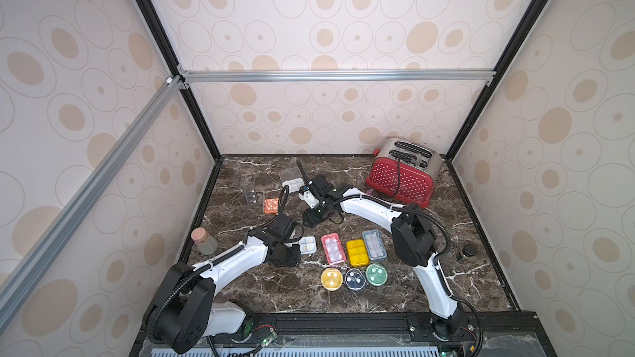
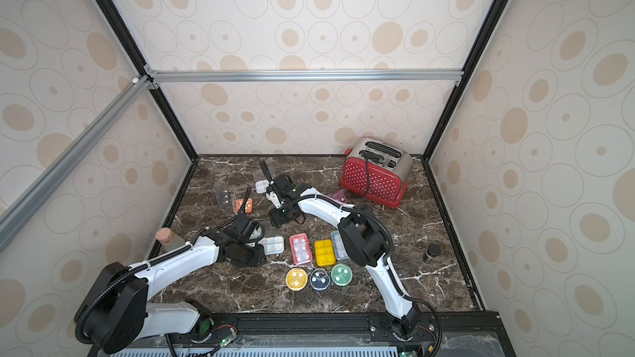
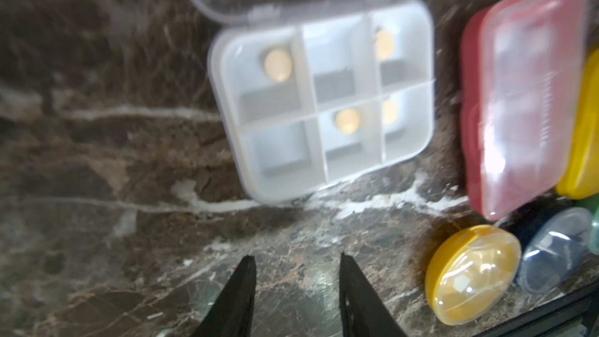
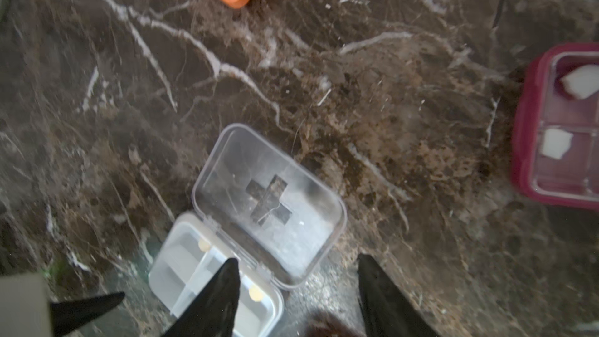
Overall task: Close pillboxes
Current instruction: Close the lid on the pillbox.
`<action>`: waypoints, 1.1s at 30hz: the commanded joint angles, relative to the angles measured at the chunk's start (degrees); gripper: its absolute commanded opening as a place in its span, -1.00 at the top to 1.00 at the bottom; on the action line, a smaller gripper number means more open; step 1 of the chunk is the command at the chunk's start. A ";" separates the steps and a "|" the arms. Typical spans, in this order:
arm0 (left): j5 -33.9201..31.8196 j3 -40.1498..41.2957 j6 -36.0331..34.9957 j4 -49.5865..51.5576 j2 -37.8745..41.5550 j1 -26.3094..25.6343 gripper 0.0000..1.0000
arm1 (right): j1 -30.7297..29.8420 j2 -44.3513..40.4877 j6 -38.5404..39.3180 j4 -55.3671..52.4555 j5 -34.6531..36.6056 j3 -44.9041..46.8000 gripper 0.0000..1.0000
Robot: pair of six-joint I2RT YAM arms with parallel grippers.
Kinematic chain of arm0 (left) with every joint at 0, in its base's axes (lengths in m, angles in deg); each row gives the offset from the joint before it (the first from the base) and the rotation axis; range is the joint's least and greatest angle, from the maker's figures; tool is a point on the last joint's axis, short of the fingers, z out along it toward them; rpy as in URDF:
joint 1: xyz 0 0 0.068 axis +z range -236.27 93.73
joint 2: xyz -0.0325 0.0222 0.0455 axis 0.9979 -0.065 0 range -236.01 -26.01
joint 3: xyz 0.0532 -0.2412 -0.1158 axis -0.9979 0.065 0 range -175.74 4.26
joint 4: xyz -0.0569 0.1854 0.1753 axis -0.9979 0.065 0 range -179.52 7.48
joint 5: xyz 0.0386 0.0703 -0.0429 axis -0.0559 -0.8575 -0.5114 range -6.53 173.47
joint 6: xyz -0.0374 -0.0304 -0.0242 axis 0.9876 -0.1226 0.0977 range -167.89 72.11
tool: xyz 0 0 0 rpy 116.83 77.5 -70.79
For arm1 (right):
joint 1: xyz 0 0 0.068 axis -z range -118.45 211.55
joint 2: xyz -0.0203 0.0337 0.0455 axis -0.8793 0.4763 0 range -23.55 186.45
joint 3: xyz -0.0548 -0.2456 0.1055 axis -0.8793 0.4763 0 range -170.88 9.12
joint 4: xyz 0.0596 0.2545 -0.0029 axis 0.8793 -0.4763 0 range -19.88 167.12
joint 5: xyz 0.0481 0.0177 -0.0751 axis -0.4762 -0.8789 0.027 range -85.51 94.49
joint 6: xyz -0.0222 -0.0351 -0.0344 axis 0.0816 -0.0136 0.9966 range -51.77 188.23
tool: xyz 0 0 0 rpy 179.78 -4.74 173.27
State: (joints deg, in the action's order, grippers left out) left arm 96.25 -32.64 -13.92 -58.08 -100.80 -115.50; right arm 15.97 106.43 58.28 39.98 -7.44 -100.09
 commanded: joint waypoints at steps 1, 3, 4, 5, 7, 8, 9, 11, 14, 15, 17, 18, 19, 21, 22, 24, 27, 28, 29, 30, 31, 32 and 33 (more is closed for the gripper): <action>-0.69 1.90 5.03 -2.48 1.31 -0.21 0.19 | 0.71 2.73 0.35 0.52 -1.33 -3.39 -0.37; -1.01 1.86 5.56 -3.13 0.77 -0.20 0.22 | 0.82 4.12 0.12 -0.02 -1.77 -5.21 -0.42; -1.32 1.71 5.73 -3.16 0.33 -0.15 0.23 | 0.85 4.91 0.09 -0.42 -1.96 -5.98 -0.44; -1.92 1.59 6.00 -2.83 -0.19 -0.21 0.26 | 0.88 5.50 0.19 -0.84 -2.05 -6.66 -0.45; -3.37 0.98 6.35 -1.69 -1.63 -0.21 0.32 | 0.86 6.45 0.46 -1.22 -1.72 -7.26 -0.48; -3.65 0.79 6.42 -1.38 -2.46 -0.20 0.33 | 1.02 7.14 0.24 -1.61 -0.86 -7.64 -0.50; -4.06 0.70 6.48 -1.18 -3.04 -0.17 0.34 | 1.02 7.66 0.40 -2.37 -0.57 -8.28 -0.51; -5.06 0.52 6.79 -1.09 -3.86 -0.21 0.37 | 0.98 8.37 0.94 -3.44 -0.64 -9.00 -0.51; -7.35 -0.05 6.56 -0.29 -4.14 -0.17 0.39 | 0.97 8.41 1.52 -3.03 -2.43 -8.58 -0.49; -8.16 -0.60 6.12 0.76 -4.26 -0.20 0.39 | 1.01 8.46 2.01 -3.02 -3.66 -8.58 -0.48; -10.03 -1.47 5.47 2.88 -4.58 -0.21 0.40 | 1.02 8.65 3.03 -3.25 -5.95 -8.61 -0.46; -10.87 -1.67 5.27 3.47 -4.66 -0.19 0.40 | 1.01 8.88 3.93 -3.93 -7.30 -8.96 -0.46; -11.46 -1.75 5.17 3.77 -4.73 -0.21 0.40 | 1.02 9.07 4.34 -4.68 -8.07 -9.33 -0.45; -11.94 -1.78 4.99 3.74 -5.09 -0.18 0.40 | 1.09 9.16 5.00 -5.29 -8.93 -9.29 -0.43; -11.91 -1.89 4.80 3.48 -5.46 -0.21 0.40 | 1.10 9.16 5.20 -5.39 -9.21 -9.11 -0.41; -11.82 -2.34 4.04 3.45 -6.47 -0.16 0.41 | 1.15 9.19 5.21 -5.41 -9.63 -9.00 -0.39; -11.92 -2.59 3.41 3.00 -7.62 -0.14 0.42 | 1.30 9.09 4.95 -5.48 -10.46 -9.09 -0.36; -11.84 -2.56 3.54 2.60 -7.75 -0.20 0.42 | 1.30 9.03 4.91 -5.48 -10.59 -9.09 -0.35; -11.48 -2.30 3.55 2.17 -7.89 -0.20 0.42 | 1.37 9.00 4.99 -5.48 -10.79 -9.10 -0.34; -10.77 -2.01 3.77 1.45 -8.00 -0.16 0.42 | 1.37 9.07 5.28 -5.63 -10.80 -9.18 -0.33; -10.12 -1.79 3.91 0.78 -8.01 -0.21 0.43 | 1.37 9.16 5.59 -5.98 -10.73 -9.39 -0.32; -9.88 -1.55 3.98 0.25 -8.05 -0.20 0.43 | 1.44 9.22 5.86 -6.37 -10.83 -9.62 -0.31; -10.08 -1.42 4.15 0.10 -8.23 -0.21 0.43 | 1.46 9.38 6.00 -6.87 -10.84 -9.91 -0.30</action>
State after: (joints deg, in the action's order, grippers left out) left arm 86.55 -35.03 -9.37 -57.24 -107.16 -115.59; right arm 17.13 114.32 62.61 35.61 -16.73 -108.17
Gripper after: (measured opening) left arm 0.286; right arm 0.655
